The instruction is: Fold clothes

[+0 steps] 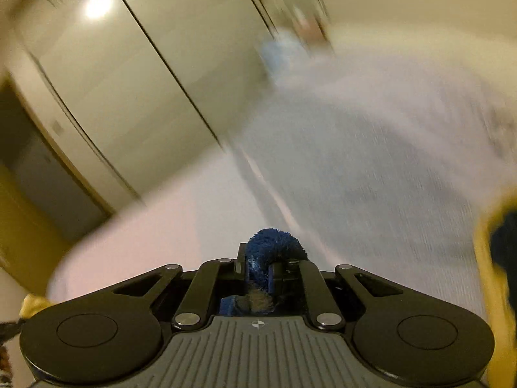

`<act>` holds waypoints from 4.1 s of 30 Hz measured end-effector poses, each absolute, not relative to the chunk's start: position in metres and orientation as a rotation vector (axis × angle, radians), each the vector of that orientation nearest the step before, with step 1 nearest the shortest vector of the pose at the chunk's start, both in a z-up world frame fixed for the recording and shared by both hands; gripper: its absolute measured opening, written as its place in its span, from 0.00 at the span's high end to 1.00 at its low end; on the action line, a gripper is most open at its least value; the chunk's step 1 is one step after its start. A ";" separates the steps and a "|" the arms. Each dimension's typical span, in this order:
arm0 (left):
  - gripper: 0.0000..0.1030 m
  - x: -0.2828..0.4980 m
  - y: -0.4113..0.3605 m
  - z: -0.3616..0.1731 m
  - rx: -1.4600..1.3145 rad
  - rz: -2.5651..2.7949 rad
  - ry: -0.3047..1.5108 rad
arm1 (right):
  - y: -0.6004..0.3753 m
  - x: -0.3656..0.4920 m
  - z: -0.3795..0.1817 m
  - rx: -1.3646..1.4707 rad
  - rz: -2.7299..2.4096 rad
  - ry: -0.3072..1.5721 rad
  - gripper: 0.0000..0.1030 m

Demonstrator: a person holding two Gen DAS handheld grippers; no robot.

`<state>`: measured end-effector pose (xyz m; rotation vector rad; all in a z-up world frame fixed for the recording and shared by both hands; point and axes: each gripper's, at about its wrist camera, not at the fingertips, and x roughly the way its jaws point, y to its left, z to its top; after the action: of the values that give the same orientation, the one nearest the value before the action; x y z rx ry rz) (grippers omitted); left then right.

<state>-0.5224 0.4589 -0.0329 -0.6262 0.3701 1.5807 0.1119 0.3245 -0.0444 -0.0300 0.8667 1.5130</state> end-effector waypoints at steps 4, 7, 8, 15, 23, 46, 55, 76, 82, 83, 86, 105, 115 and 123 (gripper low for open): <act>0.94 -0.601 0.400 0.061 -0.611 1.662 0.029 | 0.319 0.120 0.043 0.155 1.602 0.710 0.92; 0.94 -0.641 0.332 0.093 -0.589 1.699 -0.125 | 0.294 0.128 0.078 0.206 1.662 0.662 0.92; 0.94 -0.652 0.308 0.094 -0.593 1.706 -0.151 | 0.284 0.131 0.082 0.208 1.673 0.668 0.92; 0.86 -0.700 0.147 -0.029 -0.903 1.832 0.008 | 0.179 0.160 0.007 0.014 1.694 0.887 0.88; 0.84 -0.690 -0.026 -0.189 -1.404 2.058 0.265 | 0.074 0.166 -0.140 -0.586 1.255 1.300 0.69; 0.55 -0.732 0.049 -0.251 -1.481 1.941 0.280 | 0.036 0.134 -0.273 -0.260 0.943 1.517 0.55; 0.51 -0.787 0.107 -0.277 -1.702 1.987 0.170 | 0.038 0.122 -0.281 -0.193 0.848 1.476 0.47; 0.96 -0.807 0.081 -0.117 -1.243 1.783 -0.072 | 0.048 0.153 -0.193 0.010 1.075 1.364 0.98; 0.93 -0.829 -0.005 -0.146 -1.282 1.828 0.025 | 0.017 0.159 -0.191 -0.049 1.057 1.410 0.98; 0.93 -0.829 -0.013 -0.166 -1.323 1.867 0.124 | 0.012 0.158 -0.200 -0.090 1.016 1.424 0.97; 0.93 -0.833 -0.038 -0.222 -1.457 2.024 0.355 | -0.003 0.153 -0.241 -0.223 0.858 1.505 0.88; 0.92 -0.777 -0.004 -0.298 -1.482 1.973 0.294 | -0.015 0.143 -0.285 -0.133 0.851 1.454 0.61; 0.68 -0.782 0.004 -0.274 -1.451 1.952 0.638 | -0.002 0.127 -0.275 -0.402 0.735 1.403 0.50; 0.66 -0.751 0.052 -0.226 -1.371 1.900 0.513 | 0.037 0.130 -0.207 -0.300 0.879 1.267 0.46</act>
<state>-0.7514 0.0522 -0.2263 -1.3707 0.5130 1.9004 0.1299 0.0368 -0.2069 -0.2999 1.2672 0.8792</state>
